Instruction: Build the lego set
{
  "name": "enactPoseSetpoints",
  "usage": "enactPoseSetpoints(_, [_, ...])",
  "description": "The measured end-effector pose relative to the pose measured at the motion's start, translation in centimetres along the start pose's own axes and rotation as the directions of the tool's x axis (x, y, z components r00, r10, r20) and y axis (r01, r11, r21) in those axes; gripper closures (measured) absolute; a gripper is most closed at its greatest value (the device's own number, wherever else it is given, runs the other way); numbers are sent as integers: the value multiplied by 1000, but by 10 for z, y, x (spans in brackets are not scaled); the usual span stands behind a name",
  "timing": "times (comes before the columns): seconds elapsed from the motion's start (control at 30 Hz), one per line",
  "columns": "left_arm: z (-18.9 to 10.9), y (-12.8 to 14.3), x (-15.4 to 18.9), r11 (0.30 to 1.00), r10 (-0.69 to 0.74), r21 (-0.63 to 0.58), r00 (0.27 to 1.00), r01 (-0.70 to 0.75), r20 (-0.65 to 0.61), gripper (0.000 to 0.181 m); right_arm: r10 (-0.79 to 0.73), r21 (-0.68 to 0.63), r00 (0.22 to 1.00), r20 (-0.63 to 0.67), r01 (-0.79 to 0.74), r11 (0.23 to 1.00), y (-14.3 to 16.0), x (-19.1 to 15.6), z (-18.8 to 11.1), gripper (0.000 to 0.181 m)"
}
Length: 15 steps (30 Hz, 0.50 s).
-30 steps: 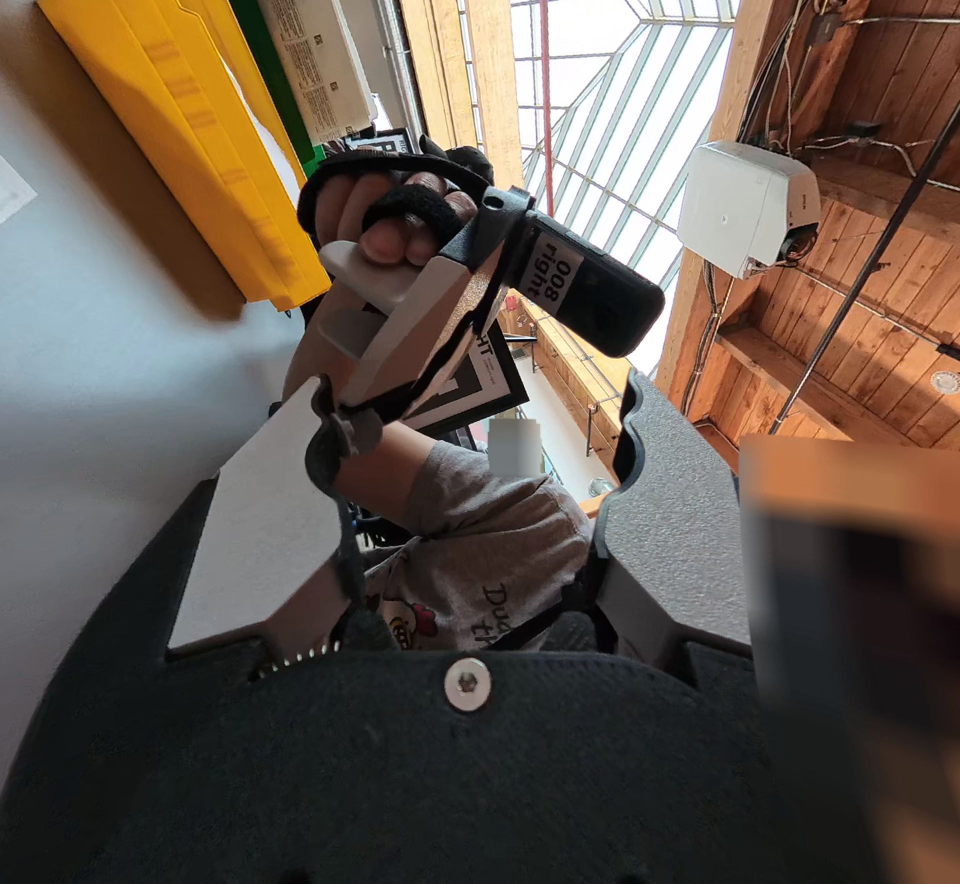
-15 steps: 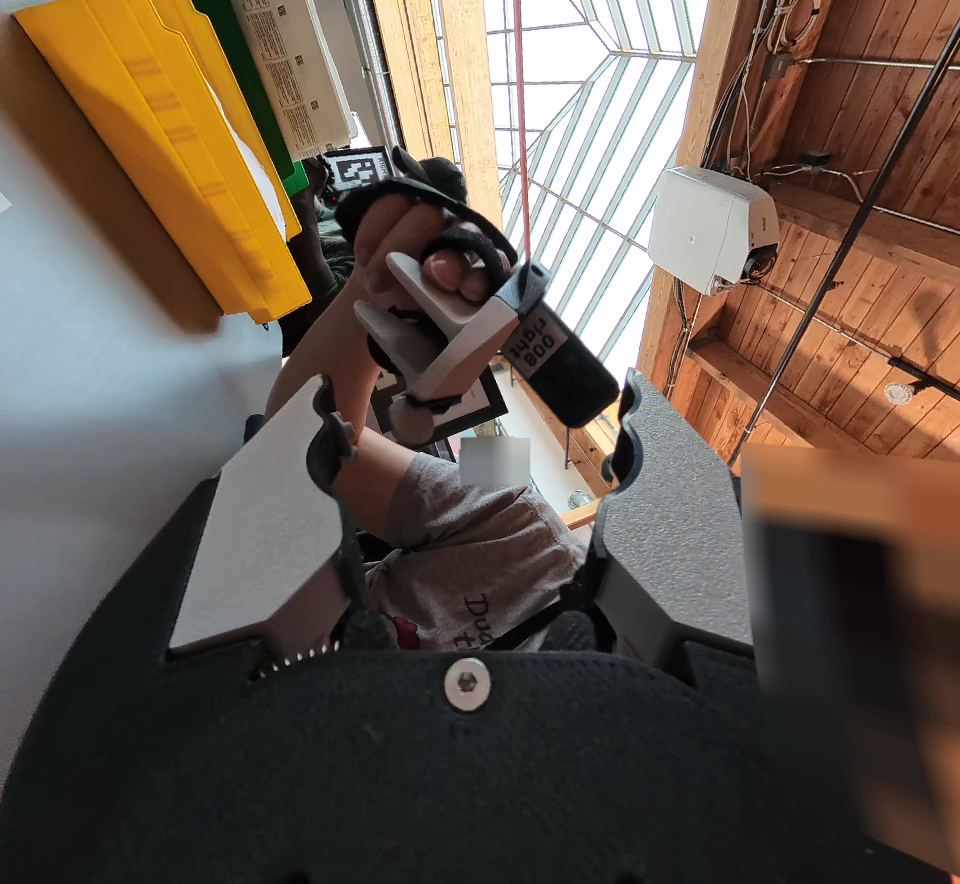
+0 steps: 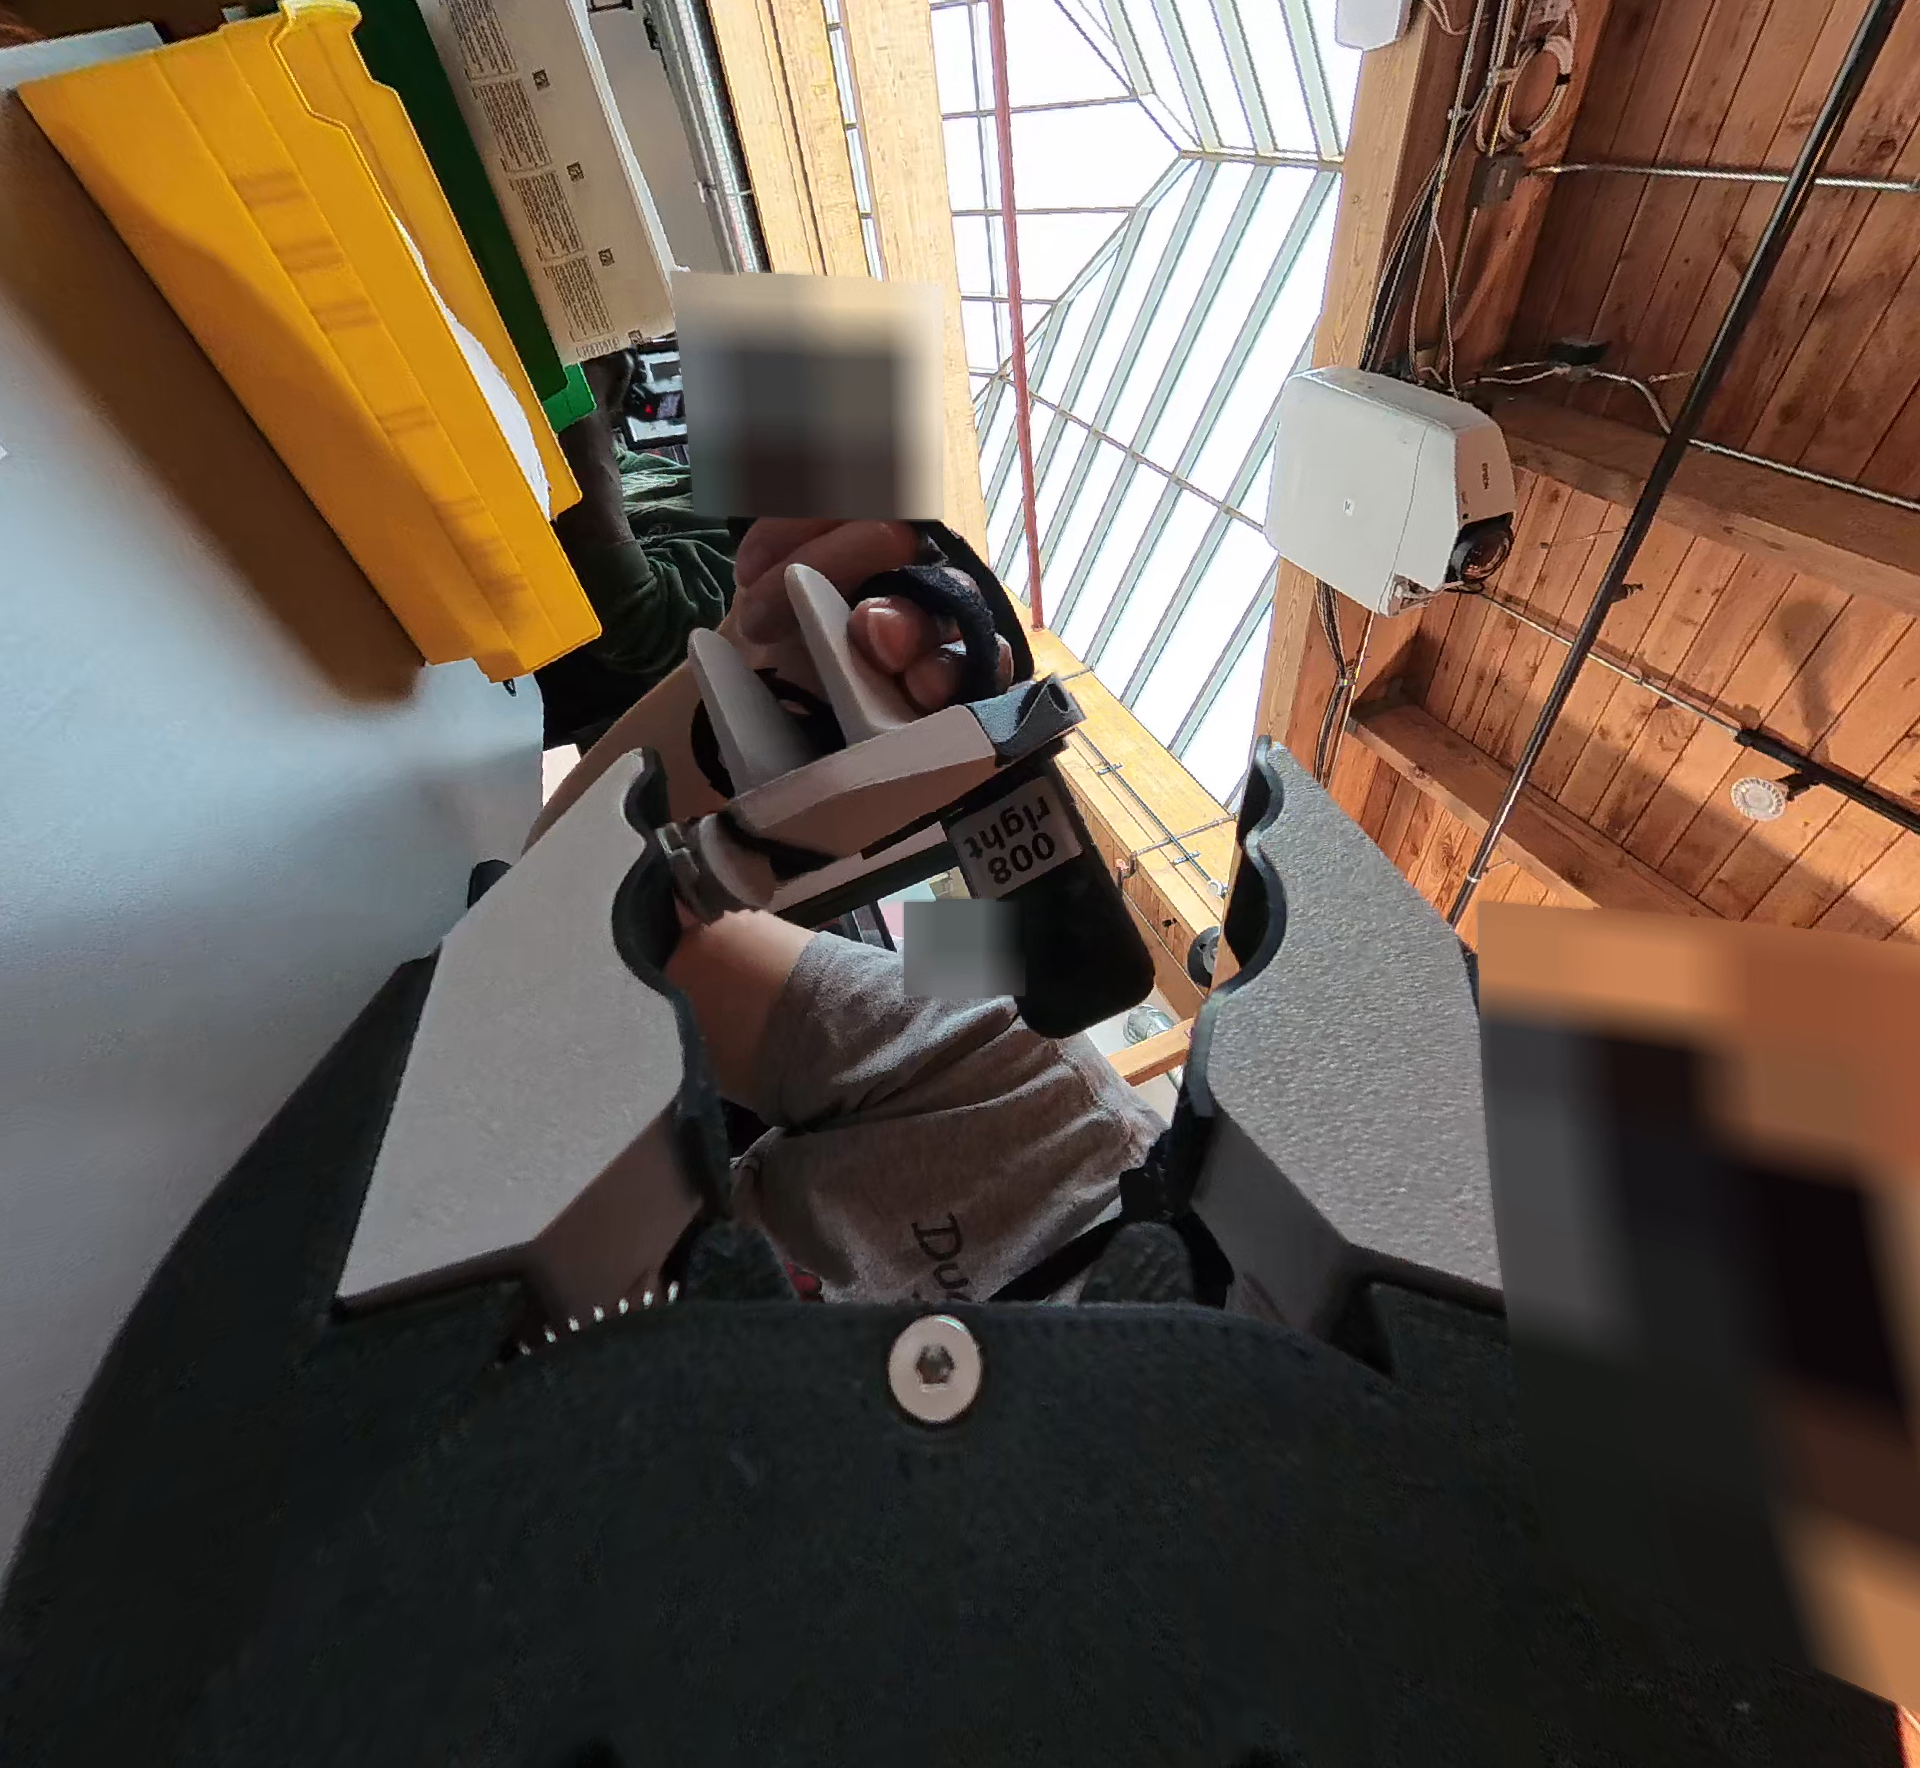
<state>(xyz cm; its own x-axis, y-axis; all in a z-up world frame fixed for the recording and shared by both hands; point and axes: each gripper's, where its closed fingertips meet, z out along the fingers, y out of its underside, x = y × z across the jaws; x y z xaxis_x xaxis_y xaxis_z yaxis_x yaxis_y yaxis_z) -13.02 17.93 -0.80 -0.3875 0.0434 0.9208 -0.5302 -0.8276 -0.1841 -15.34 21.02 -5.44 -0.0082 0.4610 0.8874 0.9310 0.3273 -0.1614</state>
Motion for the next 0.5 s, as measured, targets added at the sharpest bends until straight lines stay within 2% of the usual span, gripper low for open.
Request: enactPoseSetpoints(0.5, [3,3,-7,1000,-12,-12,1000,12,18,73,39,-54,997,71,-35,998,5,-8,-4,173])
